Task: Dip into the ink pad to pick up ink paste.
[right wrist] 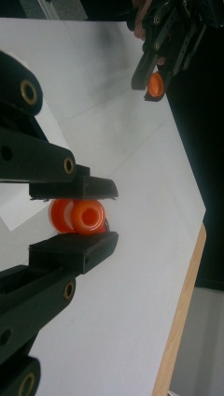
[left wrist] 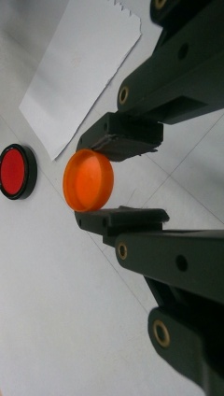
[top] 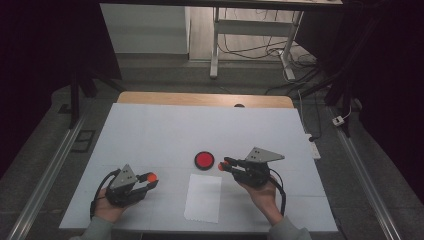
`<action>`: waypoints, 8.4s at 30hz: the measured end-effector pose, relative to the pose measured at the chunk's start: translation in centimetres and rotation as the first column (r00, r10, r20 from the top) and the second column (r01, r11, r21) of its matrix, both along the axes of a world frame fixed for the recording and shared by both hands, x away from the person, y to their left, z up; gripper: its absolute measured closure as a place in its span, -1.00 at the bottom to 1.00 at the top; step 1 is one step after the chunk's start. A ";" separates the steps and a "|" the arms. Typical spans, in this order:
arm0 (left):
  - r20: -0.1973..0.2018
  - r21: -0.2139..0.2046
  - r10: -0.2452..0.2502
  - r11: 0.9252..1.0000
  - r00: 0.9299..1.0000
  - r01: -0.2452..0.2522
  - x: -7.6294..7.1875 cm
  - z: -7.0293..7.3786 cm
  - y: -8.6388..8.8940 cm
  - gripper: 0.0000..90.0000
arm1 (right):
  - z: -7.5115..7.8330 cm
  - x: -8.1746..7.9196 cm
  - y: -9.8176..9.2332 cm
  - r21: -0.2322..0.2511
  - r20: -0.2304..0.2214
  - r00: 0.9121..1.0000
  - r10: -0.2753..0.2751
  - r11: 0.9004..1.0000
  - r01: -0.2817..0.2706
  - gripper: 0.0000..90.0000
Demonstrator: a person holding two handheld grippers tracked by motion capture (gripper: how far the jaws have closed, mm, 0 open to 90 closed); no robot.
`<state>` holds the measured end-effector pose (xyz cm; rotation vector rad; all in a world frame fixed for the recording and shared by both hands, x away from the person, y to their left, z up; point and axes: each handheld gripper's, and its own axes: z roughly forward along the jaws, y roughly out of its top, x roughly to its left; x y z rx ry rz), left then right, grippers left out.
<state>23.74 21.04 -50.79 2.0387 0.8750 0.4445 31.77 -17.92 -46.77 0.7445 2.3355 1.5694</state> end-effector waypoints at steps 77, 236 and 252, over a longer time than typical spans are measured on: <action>-0.022 -0.008 -0.019 1.000 1.000 0.019 0.5 -0.2 -0.5 0.45 | -1.2 5.4 5.5 -0.074 0.000 1.000 0.023 0.997 -0.023 0.60; -0.026 -0.010 -0.037 0.999 0.999 0.036 0.4 -0.2 -0.6 0.45 | -5.2 6.8 8.0 -0.281 -0.008 1.000 -0.011 0.960 0.009 0.61; -0.029 -0.011 -0.036 0.999 0.999 0.036 0.4 -0.2 -0.7 0.45 | -5.2 6.7 7.9 -0.278 -0.004 1.000 -0.016 0.961 0.014 0.61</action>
